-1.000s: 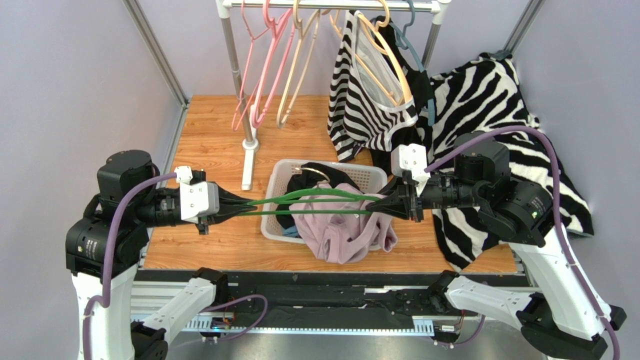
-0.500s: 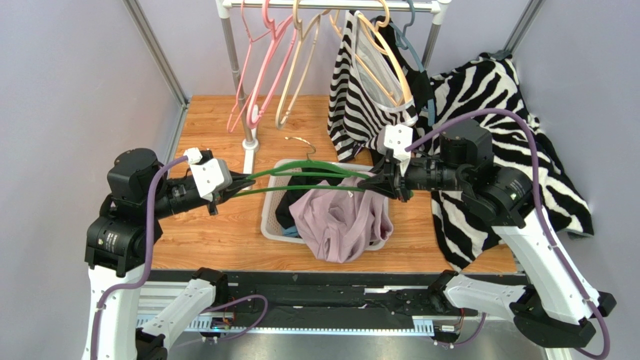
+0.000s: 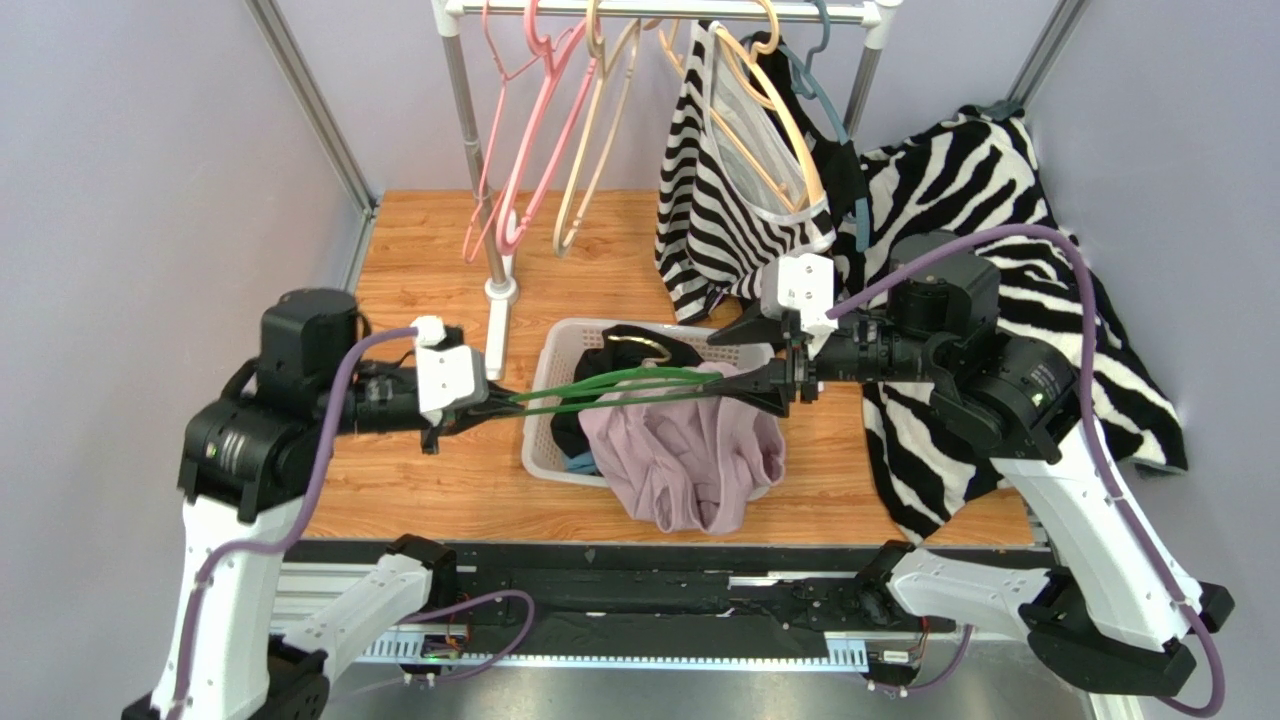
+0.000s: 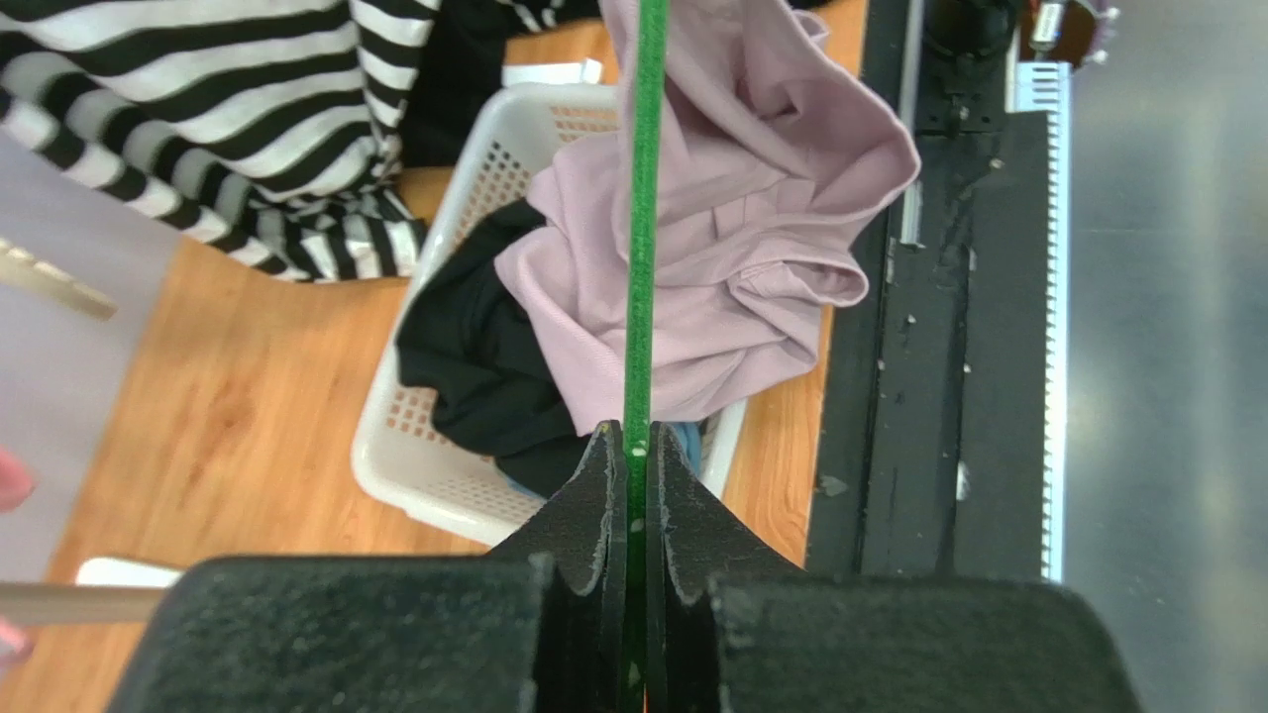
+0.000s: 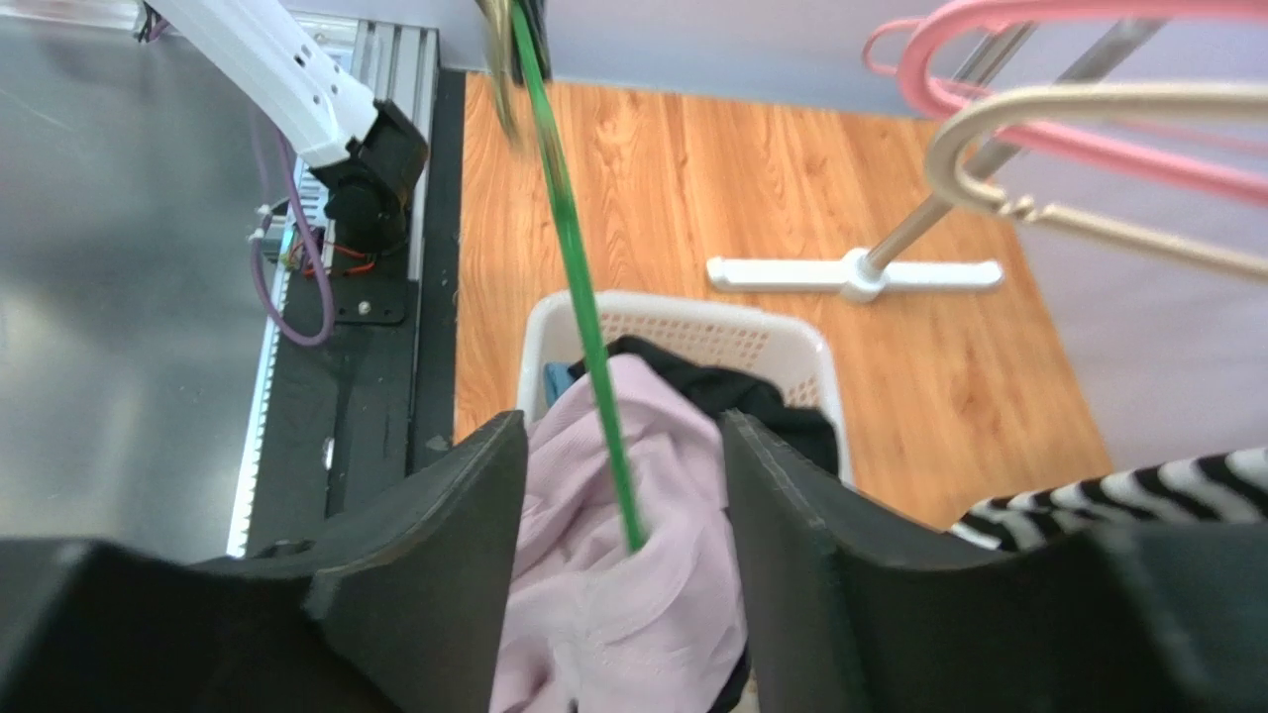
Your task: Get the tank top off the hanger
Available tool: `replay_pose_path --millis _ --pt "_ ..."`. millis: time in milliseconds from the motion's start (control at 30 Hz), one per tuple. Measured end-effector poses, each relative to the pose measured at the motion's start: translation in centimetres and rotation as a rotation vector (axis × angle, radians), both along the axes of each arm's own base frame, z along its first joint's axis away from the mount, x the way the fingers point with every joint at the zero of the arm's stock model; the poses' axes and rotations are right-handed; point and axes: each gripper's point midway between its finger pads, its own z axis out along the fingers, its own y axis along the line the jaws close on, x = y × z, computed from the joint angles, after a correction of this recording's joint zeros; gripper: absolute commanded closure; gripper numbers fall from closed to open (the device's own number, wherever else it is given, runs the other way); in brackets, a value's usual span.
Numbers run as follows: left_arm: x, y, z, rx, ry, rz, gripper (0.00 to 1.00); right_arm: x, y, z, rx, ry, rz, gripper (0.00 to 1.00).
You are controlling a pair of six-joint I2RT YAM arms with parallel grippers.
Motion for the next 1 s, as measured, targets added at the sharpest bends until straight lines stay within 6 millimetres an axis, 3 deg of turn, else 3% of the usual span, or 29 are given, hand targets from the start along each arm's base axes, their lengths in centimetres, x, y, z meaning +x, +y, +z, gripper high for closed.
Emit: replay_pose_path --millis 67,233,367,533,633,833,1000 --pt "0.5 -0.2 -0.4 0.034 0.049 -0.023 1.00 -0.1 0.0 1.3 0.018 -0.037 0.010 0.35" --pt "2.9 -1.1 -1.4 0.074 0.117 -0.051 1.00 0.1 0.1 3.8 0.052 -0.106 0.012 0.35" --pt "2.1 -0.3 -1.9 0.084 0.122 -0.007 1.00 1.0 -0.3 3.9 0.061 -0.135 -0.045 0.34" --pt "1.1 1.0 -0.3 0.038 0.032 0.107 1.00 3.7 -2.4 3.1 0.111 -0.173 -0.274 0.34" --pt "1.2 1.2 0.7 0.003 0.018 0.159 1.00 4.1 -4.2 2.8 0.148 -0.164 -0.386 0.35" --pt "2.8 1.5 1.4 -0.038 0.061 0.263 1.00 2.4 -7.0 1.3 0.245 -0.096 -0.478 0.36" --pt "3.4 1.5 1.8 -0.067 0.084 0.311 1.00 1.6 -7.5 -0.5 0.300 -0.019 -0.499 0.35"
